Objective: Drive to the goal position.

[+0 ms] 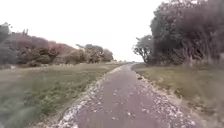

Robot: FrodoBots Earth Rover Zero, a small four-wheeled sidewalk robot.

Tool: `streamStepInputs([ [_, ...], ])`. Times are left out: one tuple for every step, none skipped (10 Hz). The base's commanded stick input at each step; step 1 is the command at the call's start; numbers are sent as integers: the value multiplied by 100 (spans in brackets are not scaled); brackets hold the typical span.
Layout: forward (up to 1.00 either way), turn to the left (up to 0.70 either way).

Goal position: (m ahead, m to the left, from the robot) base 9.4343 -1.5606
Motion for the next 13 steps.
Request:
streamStepInputs([
  [100, -29],
  [100, -37],
  [100, -35],
  [100, -28],
  [100, 0],
  [100, 0],
  [100, 0],
  [100, 0],
  [100, 0],
  [100, 0],
  [100, 0],
  [100, 0],
  [100, 0],
])
